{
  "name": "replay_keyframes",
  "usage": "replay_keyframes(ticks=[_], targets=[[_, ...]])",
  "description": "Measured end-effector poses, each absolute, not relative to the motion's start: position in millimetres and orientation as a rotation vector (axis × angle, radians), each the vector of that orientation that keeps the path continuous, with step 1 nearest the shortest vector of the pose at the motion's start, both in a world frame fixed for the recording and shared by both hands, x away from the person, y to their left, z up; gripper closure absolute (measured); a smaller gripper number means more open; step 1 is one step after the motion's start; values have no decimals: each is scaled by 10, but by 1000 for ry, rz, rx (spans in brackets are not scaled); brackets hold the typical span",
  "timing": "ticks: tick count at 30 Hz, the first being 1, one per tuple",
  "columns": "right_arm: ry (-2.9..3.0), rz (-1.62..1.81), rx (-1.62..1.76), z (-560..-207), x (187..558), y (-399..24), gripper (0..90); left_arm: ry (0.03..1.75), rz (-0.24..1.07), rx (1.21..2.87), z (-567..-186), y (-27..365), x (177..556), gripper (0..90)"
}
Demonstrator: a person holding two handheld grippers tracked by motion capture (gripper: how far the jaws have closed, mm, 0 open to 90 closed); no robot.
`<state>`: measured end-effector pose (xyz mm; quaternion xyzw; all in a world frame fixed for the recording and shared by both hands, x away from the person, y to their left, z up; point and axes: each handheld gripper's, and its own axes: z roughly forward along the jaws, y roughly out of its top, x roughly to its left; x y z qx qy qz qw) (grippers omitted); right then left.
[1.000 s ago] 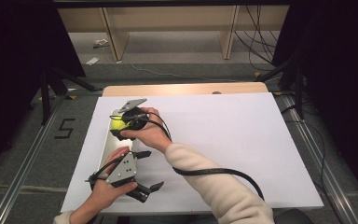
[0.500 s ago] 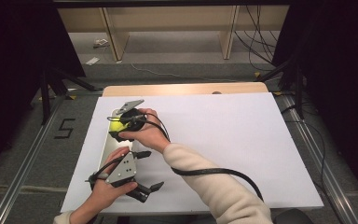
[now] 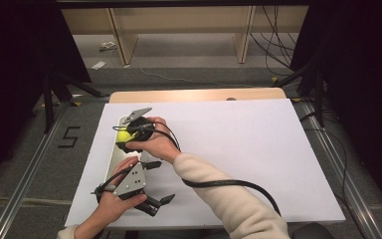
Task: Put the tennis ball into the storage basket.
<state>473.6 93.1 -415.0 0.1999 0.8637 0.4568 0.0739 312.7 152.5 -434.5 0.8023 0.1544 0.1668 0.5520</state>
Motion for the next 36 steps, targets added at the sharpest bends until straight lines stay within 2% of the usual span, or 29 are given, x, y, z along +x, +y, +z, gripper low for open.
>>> replay_keyframes(ticks=[21, 29, 36], targets=[[2616, 1335, 605, -4195, 4704, 964, 252, 363, 393, 1900, -4344, 1522, 3127, 0], [2590, 1348, 593, -4147, 4695, 968, 169, 360, 392, 1902, -4344, 1518, 3125, 0], [2577, 1352, 602, -4141, 4707, 930, 160, 361, 392, 1902, -4345, 1518, 3125, 0]])
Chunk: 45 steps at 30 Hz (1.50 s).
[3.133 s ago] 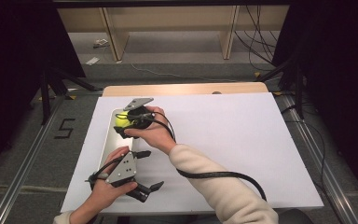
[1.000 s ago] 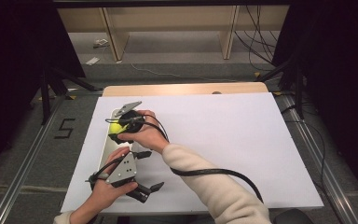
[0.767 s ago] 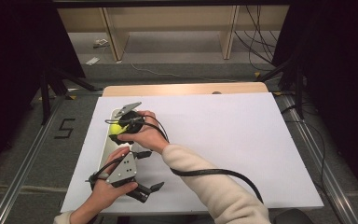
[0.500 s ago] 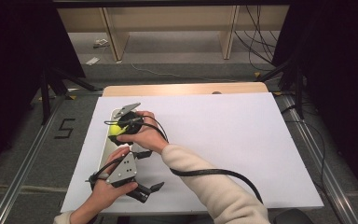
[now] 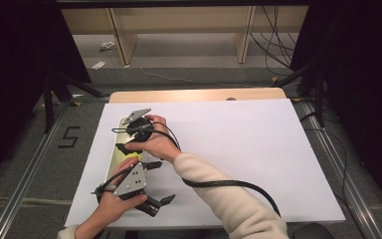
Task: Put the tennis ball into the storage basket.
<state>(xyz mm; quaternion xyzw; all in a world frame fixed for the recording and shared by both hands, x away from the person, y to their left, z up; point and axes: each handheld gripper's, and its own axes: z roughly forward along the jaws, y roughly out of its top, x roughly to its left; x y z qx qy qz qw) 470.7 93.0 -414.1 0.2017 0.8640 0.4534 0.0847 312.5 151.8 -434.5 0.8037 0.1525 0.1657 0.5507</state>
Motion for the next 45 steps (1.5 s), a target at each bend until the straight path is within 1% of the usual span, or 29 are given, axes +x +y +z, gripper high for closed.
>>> replay_keyframes(ticks=[13, 45], targets=[[2549, 1373, 638, -4097, 4719, 776, 160, 362, 392, 1902, -4347, 1517, 3125, 0], [2468, 1411, 765, -4038, 4721, 221, 164, 364, 396, 1904, -4350, 1519, 3127, 0]])
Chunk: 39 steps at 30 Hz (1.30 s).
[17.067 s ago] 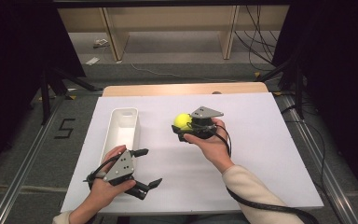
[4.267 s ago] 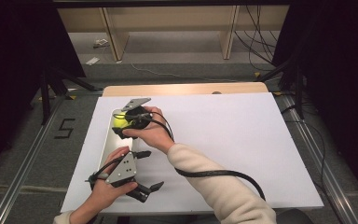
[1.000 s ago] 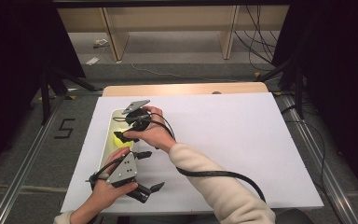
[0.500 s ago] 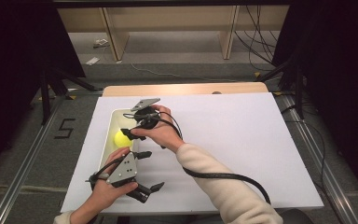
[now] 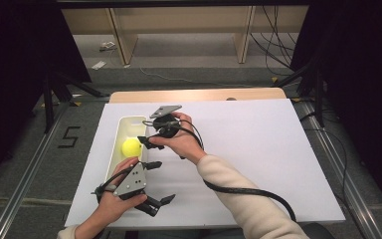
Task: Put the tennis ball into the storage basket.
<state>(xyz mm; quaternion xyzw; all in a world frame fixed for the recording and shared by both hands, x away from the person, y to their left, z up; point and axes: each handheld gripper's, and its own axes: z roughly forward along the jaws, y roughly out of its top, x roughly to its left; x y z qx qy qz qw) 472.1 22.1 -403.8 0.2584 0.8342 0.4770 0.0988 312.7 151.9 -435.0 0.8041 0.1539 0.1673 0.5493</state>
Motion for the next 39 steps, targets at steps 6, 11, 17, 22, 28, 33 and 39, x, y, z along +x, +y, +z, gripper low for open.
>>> replay_keyframes(ticks=[6, 11, 17, 22, 28, 33, 39], targets=[[2458, 1411, 781, -4033, 4720, 129, 165, 365, 397, 1904, -4350, 1521, 3128, 0], [2446, 1414, 804, -4042, 4703, 36, 166, 366, 397, 1904, -4351, 1521, 3128, 0], [2439, 1410, 814, -4046, 4700, -31, 167, 367, 398, 1905, -4352, 1522, 3129, 0], [2433, 1411, 815, -4045, 4684, -79, 167, 368, 398, 1903, -4350, 1524, 3129, 0], [2432, 1405, 825, -4052, 4671, -140, 166, 370, 399, 1903, -4349, 1531, 3132, 0], [2419, 1403, 827, -4043, 4674, -191, 165, 370, 399, 1903, -4349, 1531, 3132, 0], [2406, 1388, 849, -4028, 4676, -301, 165, 371, 398, 1904, -4350, 1529, 3132, 0]])
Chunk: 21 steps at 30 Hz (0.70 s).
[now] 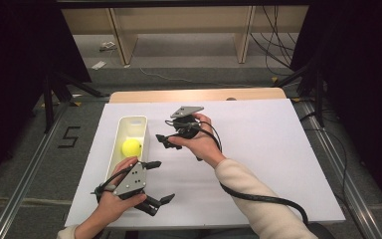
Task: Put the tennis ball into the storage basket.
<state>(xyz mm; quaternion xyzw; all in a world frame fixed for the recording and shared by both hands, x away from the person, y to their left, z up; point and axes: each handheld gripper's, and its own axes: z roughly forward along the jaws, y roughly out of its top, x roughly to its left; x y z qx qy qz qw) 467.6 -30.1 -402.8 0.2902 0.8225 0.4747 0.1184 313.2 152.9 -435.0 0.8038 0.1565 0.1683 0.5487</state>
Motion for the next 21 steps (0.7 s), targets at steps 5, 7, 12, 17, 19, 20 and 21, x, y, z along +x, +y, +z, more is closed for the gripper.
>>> replay_keyframes(ticks=[5, 7, 12, 17, 19, 20, 21], targets=[[2385, 1393, 865, -4026, 4675, -378, 164, 371, 397, 1906, -4354, 1527, 3132, 0], [2383, 1392, 868, -4029, 4677, -389, 164, 371, 397, 1905, -4353, 1527, 3133, 0], [2379, 1382, 885, -4050, 4678, -443, 164, 373, 397, 1903, -4354, 1531, 3133, 0], [2370, 1377, 899, -4061, 4669, -509, 164, 373, 396, 1903, -4354, 1531, 3133, 0], [2368, 1376, 907, -4063, 4661, -540, 165, 374, 396, 1903, -4354, 1532, 3134, 0], [2362, 1375, 906, -4067, 4660, -571, 165, 374, 396, 1903, -4354, 1532, 3134, 0], [2362, 1375, 906, -4067, 4660, -571, 165, 374, 396, 1904, -4354, 1532, 3133, 0]])
